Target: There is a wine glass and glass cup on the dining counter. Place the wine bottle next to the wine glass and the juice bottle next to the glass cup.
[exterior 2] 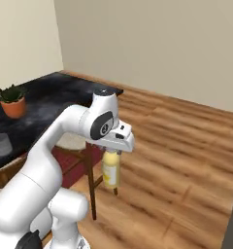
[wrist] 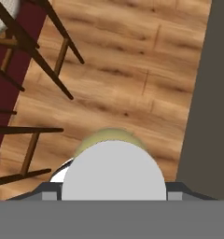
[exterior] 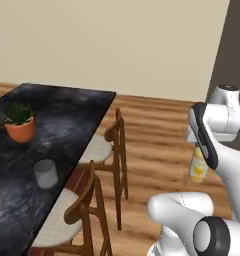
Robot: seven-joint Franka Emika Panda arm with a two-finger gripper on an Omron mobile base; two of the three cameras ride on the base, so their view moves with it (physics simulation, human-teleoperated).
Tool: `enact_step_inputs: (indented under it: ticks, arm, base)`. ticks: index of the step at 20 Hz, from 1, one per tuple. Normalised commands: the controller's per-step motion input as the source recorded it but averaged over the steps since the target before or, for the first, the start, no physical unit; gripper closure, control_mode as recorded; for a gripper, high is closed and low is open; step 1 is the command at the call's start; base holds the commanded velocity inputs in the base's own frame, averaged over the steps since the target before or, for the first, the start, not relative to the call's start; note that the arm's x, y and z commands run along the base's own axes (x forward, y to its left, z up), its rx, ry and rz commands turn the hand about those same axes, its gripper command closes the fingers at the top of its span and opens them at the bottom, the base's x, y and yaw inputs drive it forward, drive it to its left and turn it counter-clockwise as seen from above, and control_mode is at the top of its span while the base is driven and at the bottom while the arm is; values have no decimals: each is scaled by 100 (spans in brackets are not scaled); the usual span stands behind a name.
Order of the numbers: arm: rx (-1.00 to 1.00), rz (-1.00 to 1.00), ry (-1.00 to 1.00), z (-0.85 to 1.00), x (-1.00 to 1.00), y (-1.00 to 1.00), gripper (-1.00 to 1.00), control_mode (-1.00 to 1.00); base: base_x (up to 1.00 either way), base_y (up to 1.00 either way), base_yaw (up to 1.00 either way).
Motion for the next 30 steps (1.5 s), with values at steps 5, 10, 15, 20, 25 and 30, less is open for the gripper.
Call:
enact_step_inputs:
  ticks: [5,10,15,20,25,30]
  arm:
    - [0,0,0,0,0,0,100,100]
    - [0,0,0,0,0,0,100,100]
    - [0,0,0,0,0,0,100,100]
    - [0,0,0,0,0,0,100,100]
    - [0,0,0,0,0,0,100,100]
    - [0,0,0,0,0,0,100,100]
  base:
    - [46,-18,60]
    - [39,-21,59]
    - [32,-30,50]
    - [20,-48,30]
    - [25,-43,28]
    - [27,-23,52]
